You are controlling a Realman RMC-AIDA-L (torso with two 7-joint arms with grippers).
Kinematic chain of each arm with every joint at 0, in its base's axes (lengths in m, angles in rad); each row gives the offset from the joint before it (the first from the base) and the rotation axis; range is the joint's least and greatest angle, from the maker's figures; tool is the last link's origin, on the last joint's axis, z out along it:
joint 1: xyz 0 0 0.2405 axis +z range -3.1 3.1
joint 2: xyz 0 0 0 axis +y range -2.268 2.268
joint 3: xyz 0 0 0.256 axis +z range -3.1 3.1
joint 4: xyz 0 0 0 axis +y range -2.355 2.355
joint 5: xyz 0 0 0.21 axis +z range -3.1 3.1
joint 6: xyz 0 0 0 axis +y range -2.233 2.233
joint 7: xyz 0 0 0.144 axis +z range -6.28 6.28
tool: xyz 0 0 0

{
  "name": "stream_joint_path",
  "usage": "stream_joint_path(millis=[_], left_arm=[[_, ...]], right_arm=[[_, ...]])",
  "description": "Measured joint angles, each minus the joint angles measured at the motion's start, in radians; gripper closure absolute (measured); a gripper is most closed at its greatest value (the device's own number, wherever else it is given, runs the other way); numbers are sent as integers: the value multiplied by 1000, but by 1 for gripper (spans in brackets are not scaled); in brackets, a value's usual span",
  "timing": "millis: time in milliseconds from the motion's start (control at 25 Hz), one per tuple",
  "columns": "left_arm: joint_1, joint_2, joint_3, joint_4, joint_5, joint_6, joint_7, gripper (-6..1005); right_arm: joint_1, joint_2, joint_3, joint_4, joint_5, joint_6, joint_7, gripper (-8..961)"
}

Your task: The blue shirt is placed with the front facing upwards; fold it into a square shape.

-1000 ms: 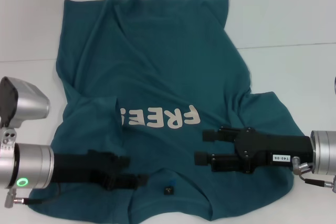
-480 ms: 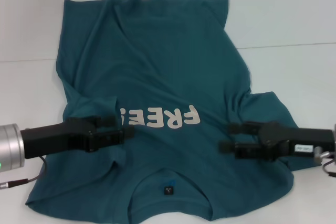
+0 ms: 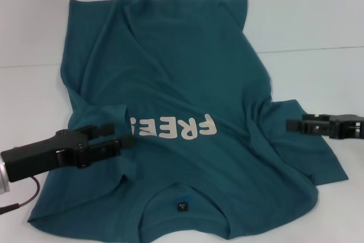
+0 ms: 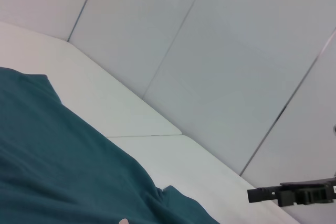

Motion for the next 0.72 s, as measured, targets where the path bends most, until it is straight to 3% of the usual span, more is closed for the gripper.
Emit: stream_joint_path(millis=[160,400,720], left_arm=[[-4,5,-4,-29,5,-1,14,232],[-2,6,2,-41,9,-9,53,99],[1,7,-3,-57,12,-28,71,106]], right_arm=[[3,-1,7,-32,-51,63,100,69],[16,-13,9,-41,-102,119,220,69],[29,-15,9,-43,-206,233,332,69]])
